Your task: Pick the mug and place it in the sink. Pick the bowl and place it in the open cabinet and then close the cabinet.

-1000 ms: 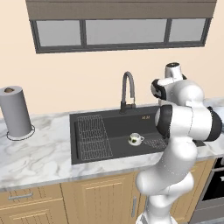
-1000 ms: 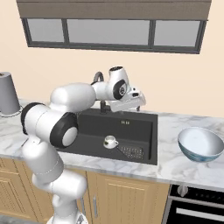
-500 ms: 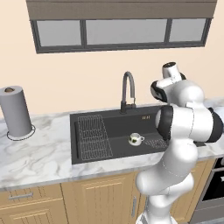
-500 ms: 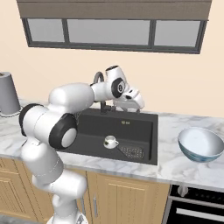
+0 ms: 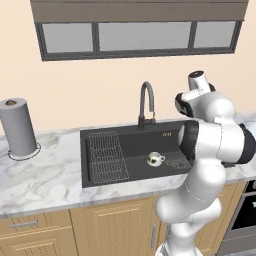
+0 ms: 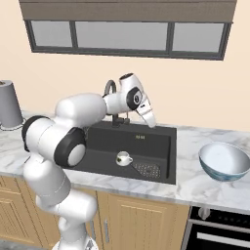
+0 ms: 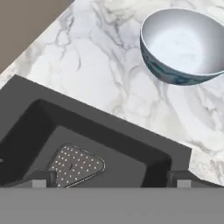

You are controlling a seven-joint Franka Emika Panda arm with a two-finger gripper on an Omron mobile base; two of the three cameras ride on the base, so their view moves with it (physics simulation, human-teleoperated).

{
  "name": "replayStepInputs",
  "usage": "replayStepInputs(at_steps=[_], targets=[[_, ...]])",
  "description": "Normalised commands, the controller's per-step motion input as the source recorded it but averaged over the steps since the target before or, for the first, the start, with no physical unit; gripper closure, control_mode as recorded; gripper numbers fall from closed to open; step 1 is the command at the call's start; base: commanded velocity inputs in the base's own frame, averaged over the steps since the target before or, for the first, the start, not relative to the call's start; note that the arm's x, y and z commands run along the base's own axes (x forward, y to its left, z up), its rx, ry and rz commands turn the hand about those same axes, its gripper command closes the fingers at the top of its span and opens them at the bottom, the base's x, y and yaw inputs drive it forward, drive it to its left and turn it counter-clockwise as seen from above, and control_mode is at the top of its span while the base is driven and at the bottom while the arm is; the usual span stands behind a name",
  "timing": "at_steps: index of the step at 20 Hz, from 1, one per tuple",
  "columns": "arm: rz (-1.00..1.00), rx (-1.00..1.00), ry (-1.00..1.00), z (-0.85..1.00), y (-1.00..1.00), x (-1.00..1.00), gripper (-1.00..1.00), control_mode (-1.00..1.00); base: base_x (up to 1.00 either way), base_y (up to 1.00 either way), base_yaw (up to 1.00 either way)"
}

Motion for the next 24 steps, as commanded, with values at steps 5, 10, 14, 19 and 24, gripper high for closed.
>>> replayStepInputs(at_steps=[5, 10, 14, 19, 24], targets=[[-0.47, 0.02, -0.46, 0.00, -0.42, -0.10, -1.00, -1.00, 0.00, 0.00, 0.00], [-0.49, 0.00, -0.40, 0.00, -0.47, -0.22, -1.00, -1.00, 0.00, 0.00, 0.00], [-0.55, 0.00, -0.33, 0.00, -0.40, -0.08, -1.00, -1.00, 0.00, 0.00, 0.00], [-0.48, 0.02, -0.20, 0.00, -0.14, 0.00, -1.00, -1.00, 0.00, 0.00, 0.00], [-0.27, 0.14, -0.14, 0.00, -0.21, 0.00, -1.00, -1.00, 0.00, 0.00, 0.00]])
